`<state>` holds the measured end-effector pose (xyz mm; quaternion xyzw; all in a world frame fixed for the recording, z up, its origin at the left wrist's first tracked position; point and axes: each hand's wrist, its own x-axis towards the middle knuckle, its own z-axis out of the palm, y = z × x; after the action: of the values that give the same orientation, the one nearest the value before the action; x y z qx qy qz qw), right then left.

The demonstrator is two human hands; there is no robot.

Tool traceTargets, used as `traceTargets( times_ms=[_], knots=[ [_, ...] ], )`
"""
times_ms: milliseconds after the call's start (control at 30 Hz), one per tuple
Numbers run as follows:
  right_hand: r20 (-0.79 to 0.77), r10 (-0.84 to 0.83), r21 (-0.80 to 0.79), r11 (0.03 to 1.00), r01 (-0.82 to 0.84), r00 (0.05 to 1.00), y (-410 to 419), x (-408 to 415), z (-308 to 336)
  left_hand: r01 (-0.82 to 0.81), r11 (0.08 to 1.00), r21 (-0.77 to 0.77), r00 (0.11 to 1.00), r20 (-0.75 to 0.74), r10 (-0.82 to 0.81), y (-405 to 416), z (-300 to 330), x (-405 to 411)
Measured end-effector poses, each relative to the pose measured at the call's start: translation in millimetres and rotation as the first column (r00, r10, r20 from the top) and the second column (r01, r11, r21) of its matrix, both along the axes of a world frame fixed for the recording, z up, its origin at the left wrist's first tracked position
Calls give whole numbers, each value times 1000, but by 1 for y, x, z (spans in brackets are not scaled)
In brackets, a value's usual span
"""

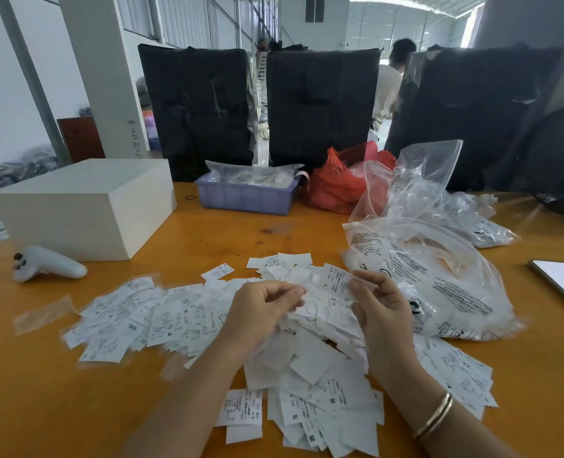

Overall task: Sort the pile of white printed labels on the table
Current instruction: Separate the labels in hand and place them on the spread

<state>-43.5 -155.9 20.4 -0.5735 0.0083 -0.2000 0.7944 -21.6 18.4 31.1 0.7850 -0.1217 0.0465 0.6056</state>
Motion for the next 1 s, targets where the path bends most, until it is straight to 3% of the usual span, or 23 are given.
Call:
traceTargets(
  times_ms=[567,833,1000],
  knots=[
    [69,53,-62,997,-49,996,0,1,3,156,985,-74,979,-118,-164,0,10,-8],
    [83,130,-269,958,-103,988,-1,0,2,140,981,-132,968,-188,-164,0,9,-7],
    [61,170,-297,944,-145,984,-8,1,2,110,982,-153,971,-196,-140,2,9,-4]
  ],
)
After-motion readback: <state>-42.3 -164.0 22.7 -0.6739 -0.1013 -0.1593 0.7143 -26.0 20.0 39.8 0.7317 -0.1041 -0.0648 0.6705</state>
